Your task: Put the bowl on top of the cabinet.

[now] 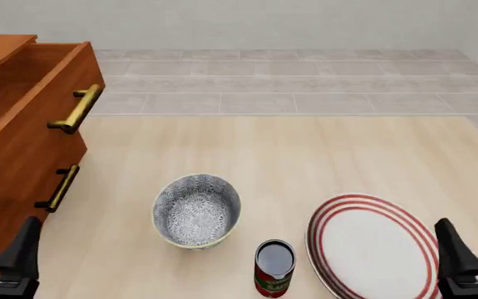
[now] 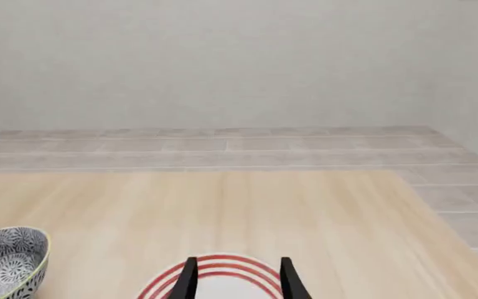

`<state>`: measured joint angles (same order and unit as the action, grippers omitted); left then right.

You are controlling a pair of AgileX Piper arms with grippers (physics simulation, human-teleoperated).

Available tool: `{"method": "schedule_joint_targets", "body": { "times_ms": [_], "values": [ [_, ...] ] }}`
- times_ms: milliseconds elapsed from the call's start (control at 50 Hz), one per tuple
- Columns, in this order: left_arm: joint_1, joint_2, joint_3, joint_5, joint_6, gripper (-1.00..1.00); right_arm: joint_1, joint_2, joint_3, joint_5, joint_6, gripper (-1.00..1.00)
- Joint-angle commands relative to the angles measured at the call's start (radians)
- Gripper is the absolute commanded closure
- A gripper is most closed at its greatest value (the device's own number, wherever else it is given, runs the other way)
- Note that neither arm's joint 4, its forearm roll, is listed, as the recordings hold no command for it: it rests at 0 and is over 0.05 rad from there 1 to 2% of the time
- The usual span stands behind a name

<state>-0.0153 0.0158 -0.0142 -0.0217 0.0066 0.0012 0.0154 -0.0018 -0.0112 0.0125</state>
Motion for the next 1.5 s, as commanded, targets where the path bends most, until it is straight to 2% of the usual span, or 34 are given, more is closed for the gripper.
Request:
{"method": "schedule_joint_targets", "body": {
  "times_ms": [20,460,540,620,640,660,680,700,760,960,1000,1040,1080,1100,1180,1200,1260,1300,1400,1420,1460,1500],
  "values": [
    [0.008,-0.013,0.012,0.018,0.001,-1.0,0.0,-0.01,-0.006,0.013,-0.014,-1.0],
    [0.01,-0.015,0.014,0.028,0.021,-1.0,-0.004,-0.012,0.0,0.011,-0.009,-1.0],
    [0.025,-0.014,0.004,0.034,0.004,-1.0,-0.005,-0.013,-0.001,0.01,-0.008,-1.0],
    [0.024,0.008,-0.048,0.07,-0.006,-1.0,-0.005,-0.014,-0.002,0.009,-0.005,-1.0],
    [-0.005,0.003,-0.077,0.1,-0.027,-1.0,-0.006,-0.014,-0.002,0.008,-0.004,-1.0],
    [-0.046,0.068,-0.095,0.096,-0.046,-1.0,-0.006,-0.014,-0.002,0.008,-0.002,-1.0],
    [-0.039,0.093,-0.11,0.1,-0.052,-1.0,-0.006,-0.014,-0.002,0.008,-0.001,-1.0],
    [-0.034,0.059,-0.144,0.148,0.003,-1.0,-0.007,-0.014,-0.002,0.007,0.003,-1.0],
    [-0.09,0.067,-0.21,0.223,0.019,-1.0,-0.009,-0.014,-0.002,0.006,0.009,-1.0],
    [-0.137,0.136,-0.402,0.388,0.015,-1.0,-0.009,-0.014,-0.003,0.005,0.019,-1.0],
    [-0.137,0.106,-0.366,0.386,0.014,-1.0,-0.009,-0.014,-0.003,0.004,0.02,-1.0],
    [-0.151,0.163,-0.462,0.43,0.015,-1.0,-0.008,-0.015,-0.002,0.003,0.021,-1.0],
    [-0.173,0.198,-0.495,0.448,0.012,-1.0,-0.006,-0.015,-0.002,0.002,0.02,-1.0],
    [-0.195,0.186,-0.466,0.441,-0.012,-1.0,-0.005,-0.015,-0.002,0.001,0.019,-1.0],
    [-0.239,0.215,-0.565,0.489,0.002,-1.0,-0.007,-0.015,0.0,-0.002,0.022,-1.0],
    [-0.279,0.242,-0.597,0.5,-0.033,-1.0,-0.007,-0.015,0.0,-0.002,0.021,-1.0],
    [-0.307,0.28,-0.662,0.513,-0.026,-1.0,-0.008,-0.015,0.0,-0.003,0.021,-1.0],
    [-0.354,0.335,-0.707,0.519,-0.058,-1.0,-0.007,-0.015,0.001,-0.004,0.021,-1.0],
    [-0.423,0.466,-0.758,0.516,-0.044,-1.0,-0.006,-0.015,0.0,-0.002,0.024,-1.0],
    [-0.421,0.514,-0.806,0.533,-0.05,-1.0,-0.006,-0.015,0.001,-0.004,0.026,-1.0],
    [-0.451,0.56,-0.821,0.53,-0.069,-1.0,-0.007,-0.015,0.001,-0.004,0.025,-1.0],
    [-0.484,0.592,-0.836,0.527,-0.119,-1.0,-0.008,-0.015,0.001,-0.004,0.026,-1.0]
  ]
}}
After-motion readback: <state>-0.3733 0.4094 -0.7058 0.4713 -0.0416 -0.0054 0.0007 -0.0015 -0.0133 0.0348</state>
